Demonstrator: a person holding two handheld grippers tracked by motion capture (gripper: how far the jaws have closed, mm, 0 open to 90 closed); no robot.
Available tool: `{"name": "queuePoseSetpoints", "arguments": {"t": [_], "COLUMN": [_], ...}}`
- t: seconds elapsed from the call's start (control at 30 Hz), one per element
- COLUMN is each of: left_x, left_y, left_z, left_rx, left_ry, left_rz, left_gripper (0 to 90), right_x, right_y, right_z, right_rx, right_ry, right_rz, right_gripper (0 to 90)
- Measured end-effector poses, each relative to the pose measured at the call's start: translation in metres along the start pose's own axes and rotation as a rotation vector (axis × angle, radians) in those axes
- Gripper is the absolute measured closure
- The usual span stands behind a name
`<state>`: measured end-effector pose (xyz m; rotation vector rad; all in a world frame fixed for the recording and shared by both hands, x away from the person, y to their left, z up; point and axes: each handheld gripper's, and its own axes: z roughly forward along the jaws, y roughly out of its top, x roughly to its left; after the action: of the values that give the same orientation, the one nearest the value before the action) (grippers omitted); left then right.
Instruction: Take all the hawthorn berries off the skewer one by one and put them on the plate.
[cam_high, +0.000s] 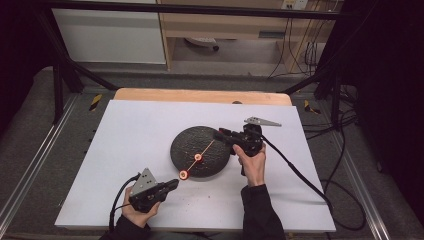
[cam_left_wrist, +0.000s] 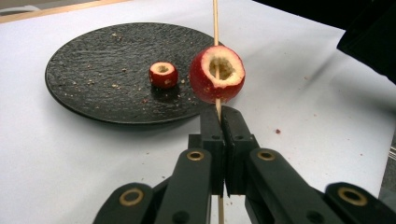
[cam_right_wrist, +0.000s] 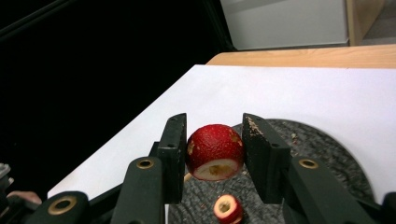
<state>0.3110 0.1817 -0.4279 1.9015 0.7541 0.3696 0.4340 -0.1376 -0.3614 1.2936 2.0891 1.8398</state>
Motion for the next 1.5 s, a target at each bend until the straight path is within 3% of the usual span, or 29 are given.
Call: {"name": "queuePoseSetpoints", "arguments": {"t": [0.23,0.43,1.03,1.5], "left_x": [0.001,0.003,0.005,0.005], "left_y": [0.0,0.0,-0.001,-0.001], "left_z": [-0.001,-0.002,-0.003,-0.003], "left_rx": [0.0,-0.006,-0.002,0.004], "left_ry": [0.001,0.008,0.019,0.018], "left_rz": [-0.003,-0.01,-0.017,-0.017], "left_gripper": [88.3,88.3,88.3,88.3], "right_x": [-0.01,-0.016,-0.029,-0.033], "right_y": [0.011,0.009,-0.036,-0.064], "right_z": [-0.004,0.003,0.048,0.068], "right_rx": [-0.01,0.017,0.14,0.212], "right_ry": [-0.041,-0.064,-0.075,-0.106], "right_rz": [0.007,0.008,0.035,0.028], "right_gripper": [62.4,62.3,62.2,62.0]}}
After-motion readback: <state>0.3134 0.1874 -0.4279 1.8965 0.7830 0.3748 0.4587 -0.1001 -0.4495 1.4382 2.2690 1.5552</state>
